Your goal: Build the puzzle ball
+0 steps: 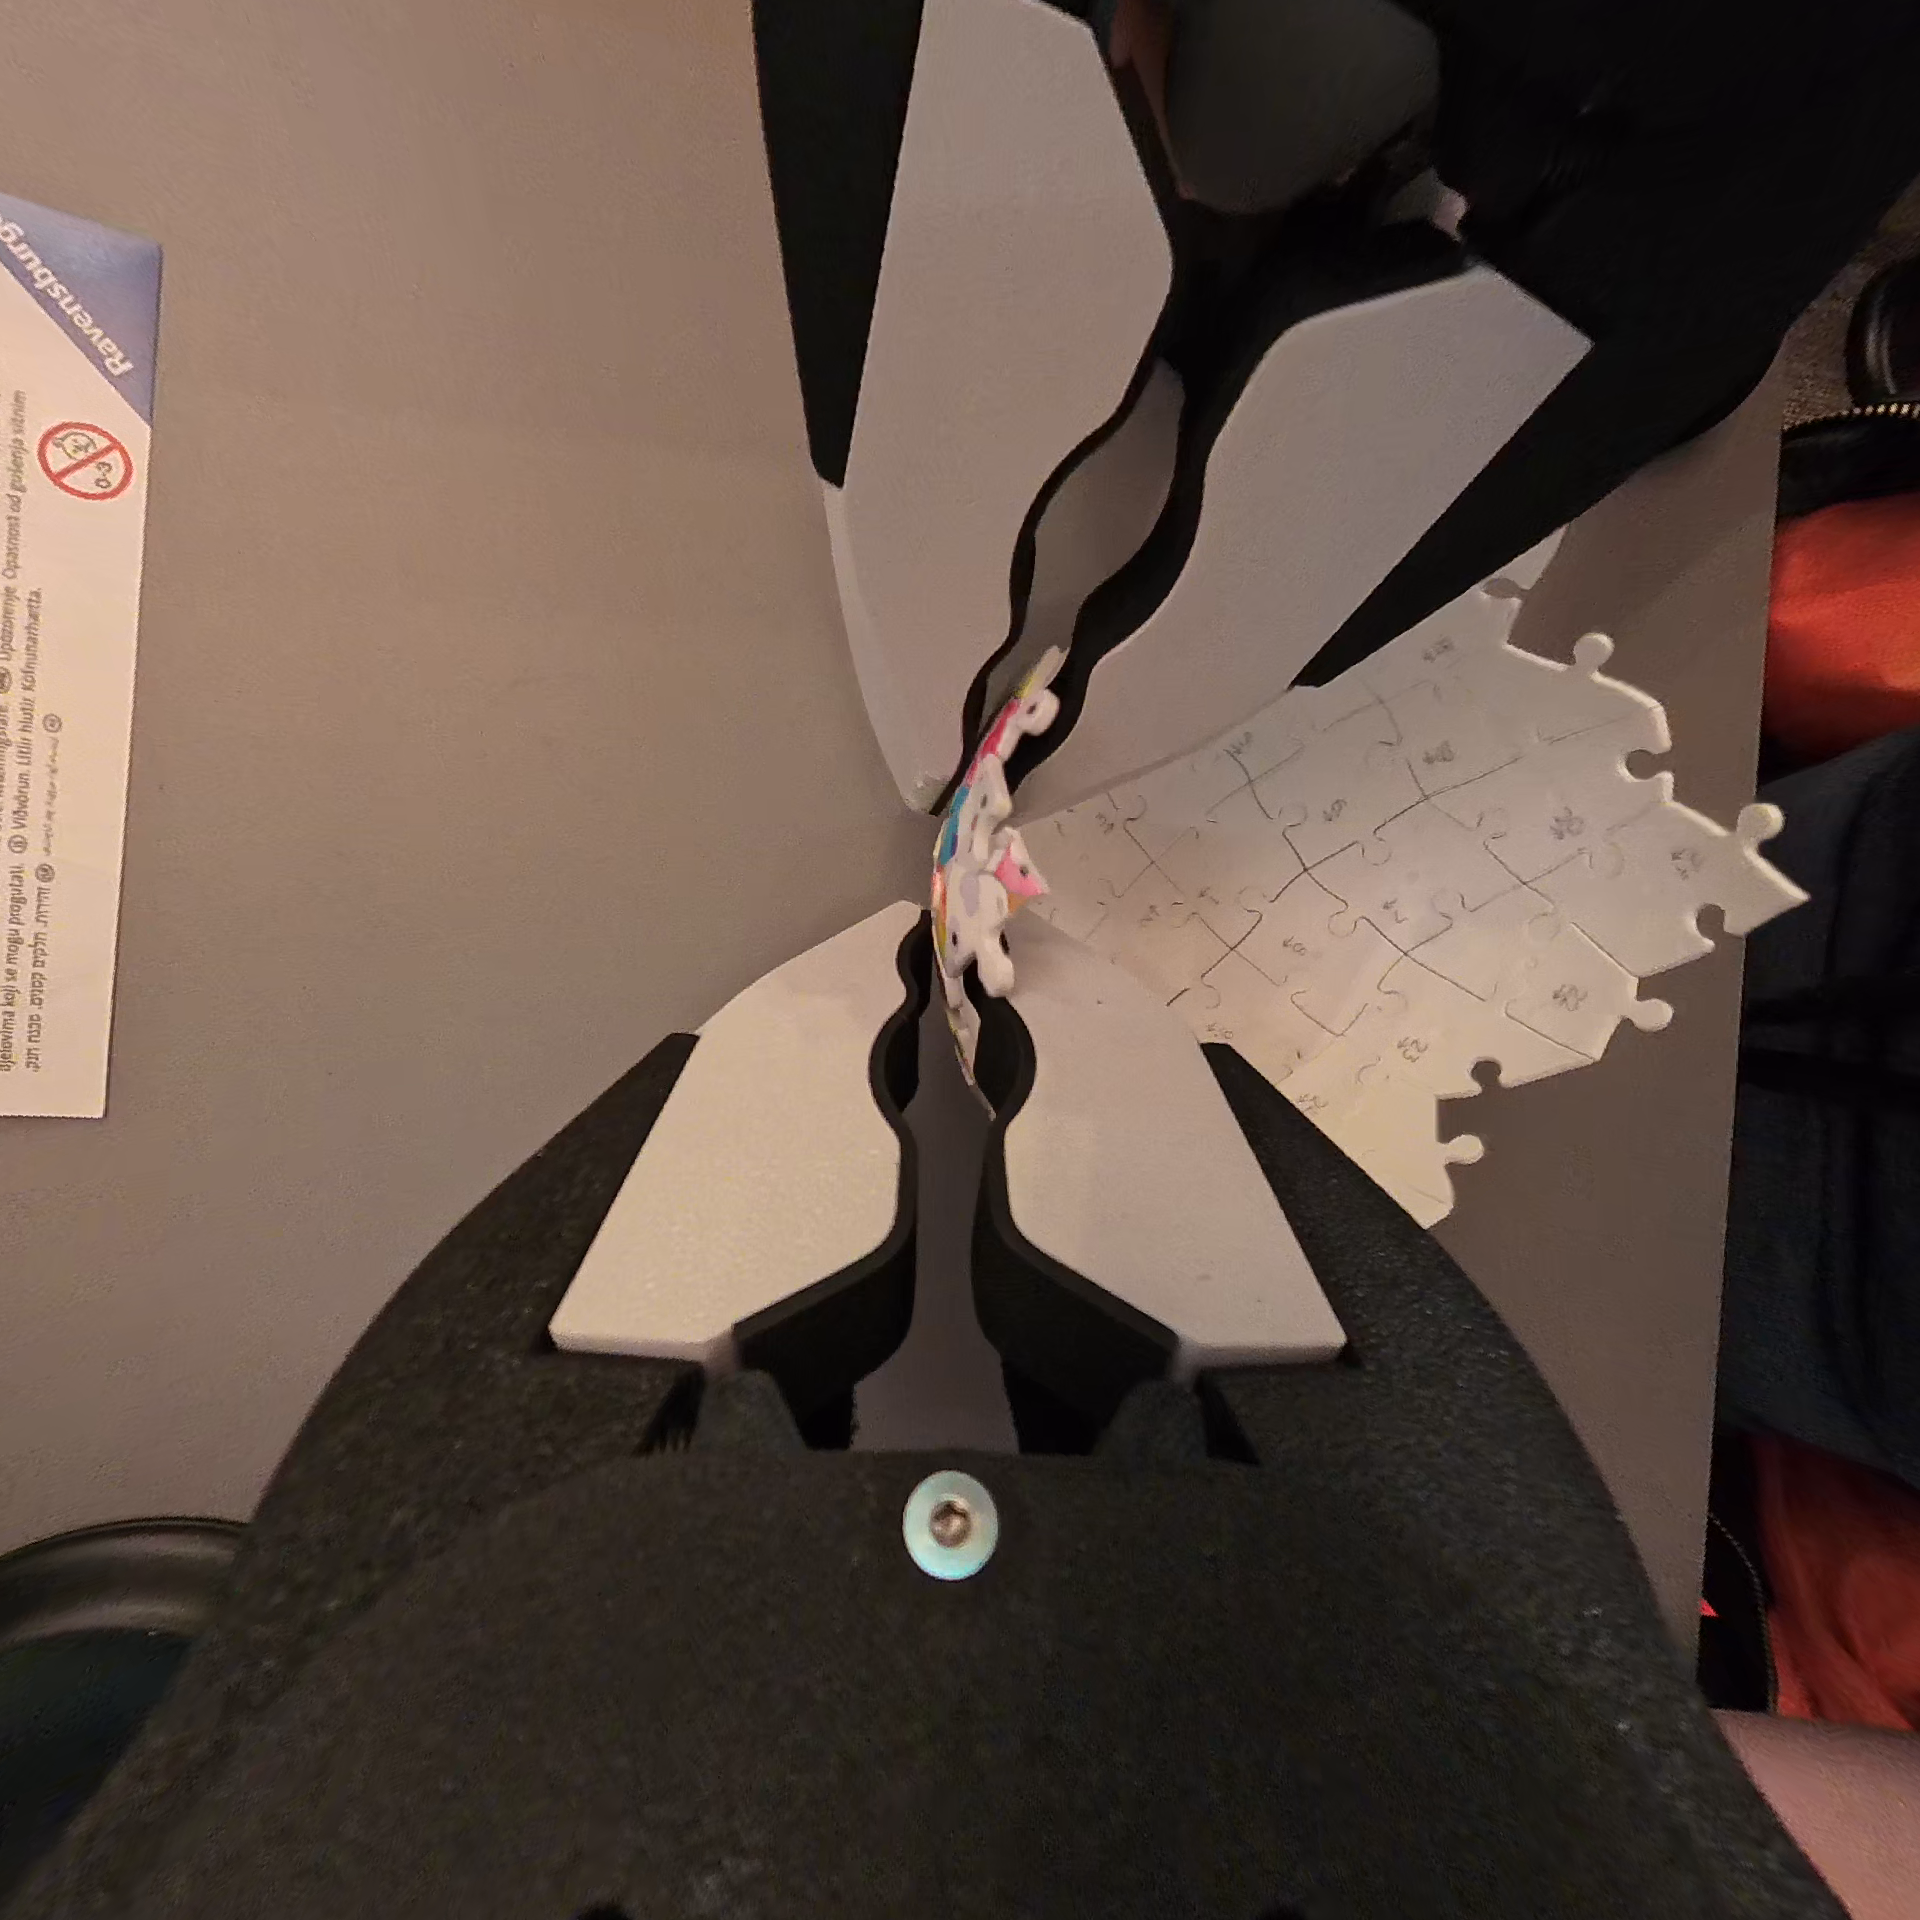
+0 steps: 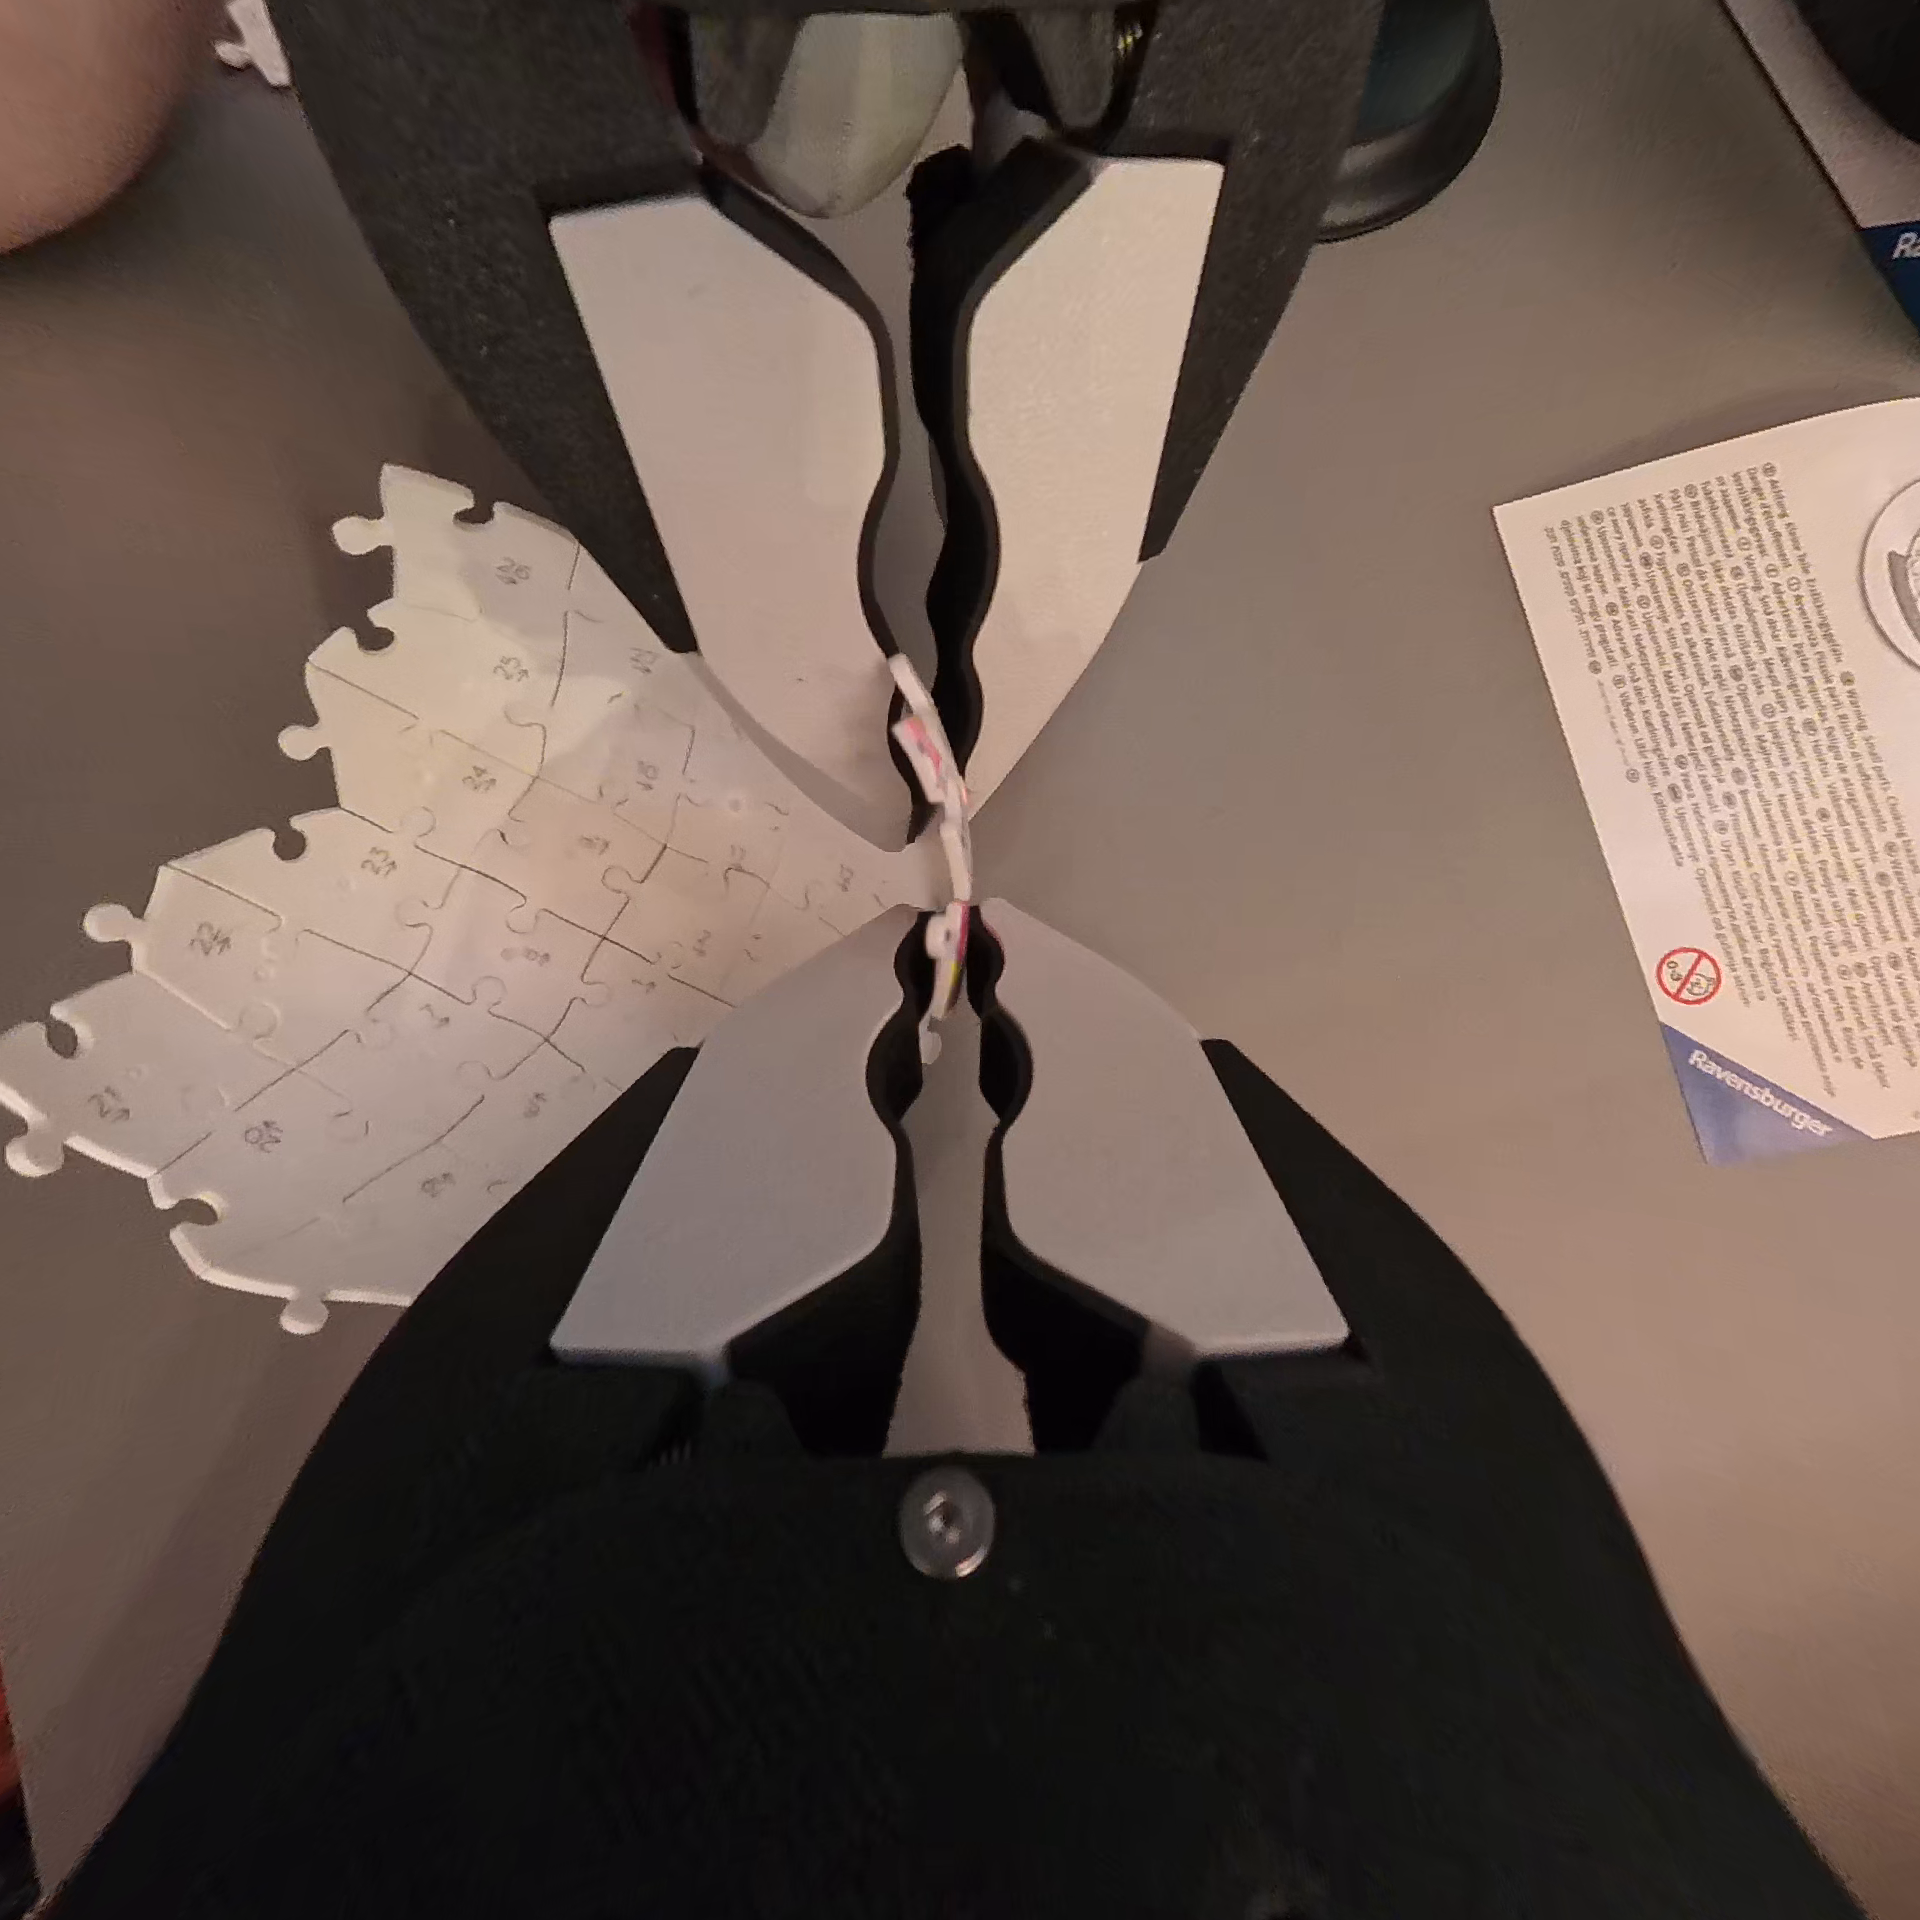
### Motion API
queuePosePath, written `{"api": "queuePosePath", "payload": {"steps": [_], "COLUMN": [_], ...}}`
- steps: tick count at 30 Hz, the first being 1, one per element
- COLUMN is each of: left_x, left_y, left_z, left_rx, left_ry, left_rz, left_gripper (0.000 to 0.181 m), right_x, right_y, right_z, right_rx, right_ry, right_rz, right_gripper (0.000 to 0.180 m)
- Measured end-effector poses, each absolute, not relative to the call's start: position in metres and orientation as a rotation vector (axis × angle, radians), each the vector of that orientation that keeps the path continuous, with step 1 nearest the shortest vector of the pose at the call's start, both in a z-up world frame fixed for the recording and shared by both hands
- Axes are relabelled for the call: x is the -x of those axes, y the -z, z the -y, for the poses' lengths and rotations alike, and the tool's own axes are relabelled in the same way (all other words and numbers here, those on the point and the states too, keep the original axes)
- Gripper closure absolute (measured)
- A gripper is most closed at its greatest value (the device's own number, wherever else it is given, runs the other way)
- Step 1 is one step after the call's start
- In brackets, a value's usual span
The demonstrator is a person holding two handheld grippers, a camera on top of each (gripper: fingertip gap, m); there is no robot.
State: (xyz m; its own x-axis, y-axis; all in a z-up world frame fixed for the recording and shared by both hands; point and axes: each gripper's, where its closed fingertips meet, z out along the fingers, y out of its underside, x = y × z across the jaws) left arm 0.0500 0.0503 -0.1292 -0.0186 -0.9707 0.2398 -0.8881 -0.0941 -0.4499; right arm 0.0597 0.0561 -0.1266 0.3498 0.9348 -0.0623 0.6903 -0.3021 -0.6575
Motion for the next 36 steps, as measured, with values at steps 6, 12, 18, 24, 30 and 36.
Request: {"api": "queuePosePath", "payload": {"steps": [6, 12, 18, 24, 30, 36], "left_x": [-0.05, -0.05, -0.051, -0.052, -0.053, -0.053], "left_y": [0.128, 0.128, 0.127, 0.128, 0.128, 0.128], "left_z": [-0.05, -0.05, -0.05, -0.049, -0.05, -0.049], "left_rx": [2.063, 2.072, 2.072, 2.055, 2.04, 2.058], "left_ry": [0.749, 0.764, 0.768, 0.753, 0.733, 0.767], "left_rz": [-1.999, -1.992, -1.986, -1.999, -2.0, -1.99], "left_gripper": [0.176, 0.177, 0.177, 0.177, 0.176, 0.177], "right_x": [-0.06, -0.06, -0.056, -0.055, -0.057, -0.056], "right_y": [0.125, 0.126, 0.118, 0.117, 0.117, 0.118], "right_z": [-0.055, -0.056, -0.06, -0.059, -0.06, -0.059], "right_rx": [2.122, 2.1, 2.001, 2.003, 2.068, 2.065], "right_ry": [-0.647, -0.597, -0.541, -0.578, -0.578, -0.575], "right_rz": [1.374, 1.399, 1.405, 1.398, 1.338, 1.348], "right_gripper": [0.175, 0.175, 0.172, 0.174, 0.175, 0.175]}}
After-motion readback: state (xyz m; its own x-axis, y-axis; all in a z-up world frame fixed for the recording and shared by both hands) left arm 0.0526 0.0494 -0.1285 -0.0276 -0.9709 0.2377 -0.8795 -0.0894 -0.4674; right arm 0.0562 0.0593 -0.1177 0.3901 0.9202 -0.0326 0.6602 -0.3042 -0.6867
